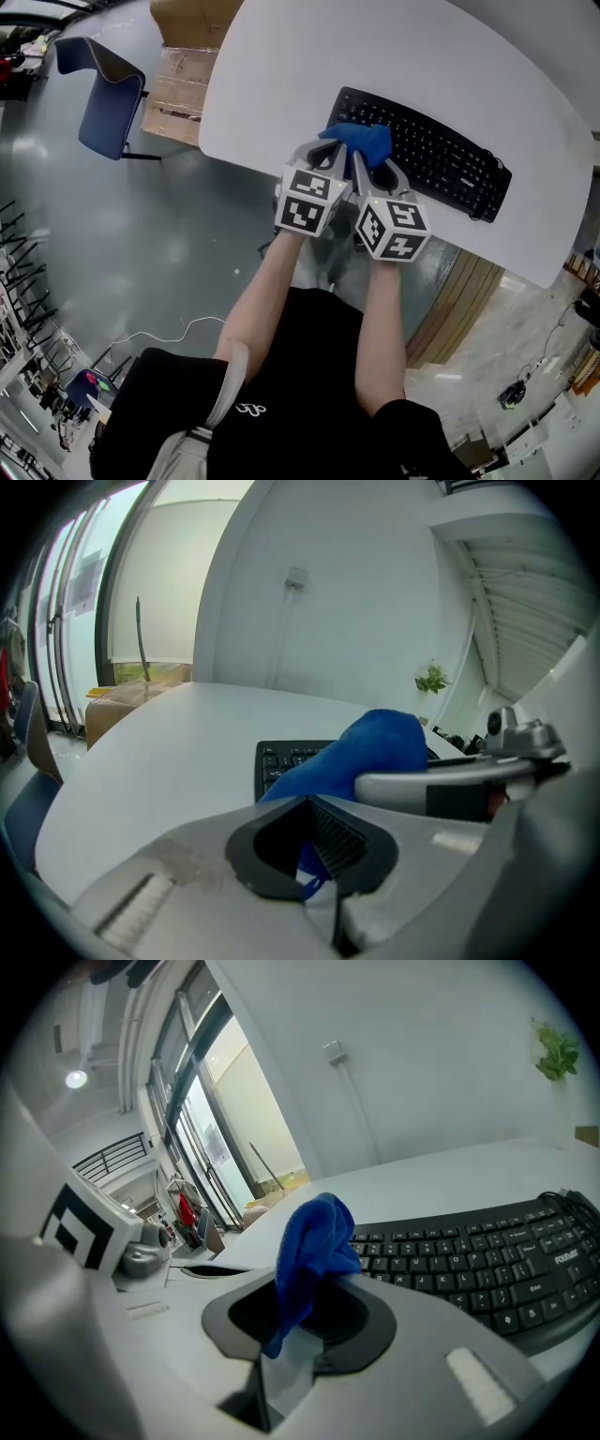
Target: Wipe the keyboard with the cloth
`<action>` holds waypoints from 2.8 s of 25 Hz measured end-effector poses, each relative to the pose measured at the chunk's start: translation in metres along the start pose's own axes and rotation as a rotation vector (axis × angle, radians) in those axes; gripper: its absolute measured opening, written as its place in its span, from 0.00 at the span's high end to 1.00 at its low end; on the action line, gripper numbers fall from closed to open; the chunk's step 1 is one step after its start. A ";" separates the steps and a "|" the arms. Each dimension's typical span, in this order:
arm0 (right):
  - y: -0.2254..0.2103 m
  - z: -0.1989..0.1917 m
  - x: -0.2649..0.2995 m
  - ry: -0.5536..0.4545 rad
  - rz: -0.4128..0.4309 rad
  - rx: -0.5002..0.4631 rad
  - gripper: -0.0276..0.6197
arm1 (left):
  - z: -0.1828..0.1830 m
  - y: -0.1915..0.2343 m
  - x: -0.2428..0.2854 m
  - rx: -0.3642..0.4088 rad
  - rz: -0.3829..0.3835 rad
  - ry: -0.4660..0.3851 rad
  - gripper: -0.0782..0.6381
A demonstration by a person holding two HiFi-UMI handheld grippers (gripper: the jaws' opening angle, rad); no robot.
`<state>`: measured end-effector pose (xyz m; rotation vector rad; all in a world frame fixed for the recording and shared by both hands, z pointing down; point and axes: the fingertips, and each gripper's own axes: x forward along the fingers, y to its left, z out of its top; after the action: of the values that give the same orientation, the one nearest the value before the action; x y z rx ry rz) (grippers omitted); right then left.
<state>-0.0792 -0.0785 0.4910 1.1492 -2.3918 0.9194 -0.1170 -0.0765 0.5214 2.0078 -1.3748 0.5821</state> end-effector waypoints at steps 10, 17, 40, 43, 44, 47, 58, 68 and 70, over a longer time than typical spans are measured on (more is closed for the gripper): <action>-0.035 -0.004 -0.027 -0.011 -0.047 0.037 0.83 | -0.003 -0.040 0.018 0.038 -0.046 0.027 0.90; -0.055 -0.006 -0.044 -0.019 -0.070 0.055 0.83 | -0.005 -0.065 0.028 0.064 -0.067 0.038 0.90; -0.110 -0.010 -0.086 -0.045 -0.104 0.119 0.83 | -0.002 -0.126 0.054 0.117 -0.096 0.061 0.90; -0.118 -0.010 -0.092 -0.050 -0.109 0.125 0.83 | -0.002 -0.135 0.058 0.124 -0.101 0.063 0.90; -0.121 -0.011 -0.094 -0.051 -0.110 0.127 0.83 | -0.002 -0.138 0.059 0.127 -0.103 0.064 0.90; -0.129 -0.011 -0.100 -0.053 -0.114 0.135 0.83 | -0.001 -0.147 0.063 0.134 -0.105 0.068 0.90; -0.155 -0.011 -0.120 -0.060 -0.121 0.149 0.83 | 0.001 -0.177 0.075 0.149 -0.113 0.073 0.90; -0.179 -0.011 -0.140 -0.066 -0.137 0.159 0.83 | 0.004 -0.205 0.086 0.162 -0.124 0.070 0.90; -0.185 -0.010 -0.144 -0.068 -0.144 0.159 0.83 | 0.005 -0.213 0.090 0.168 -0.130 0.069 0.90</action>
<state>0.1559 -0.0754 0.4962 1.4125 -2.2862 1.0534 0.1139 -0.0840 0.5248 2.1691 -1.1785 0.7213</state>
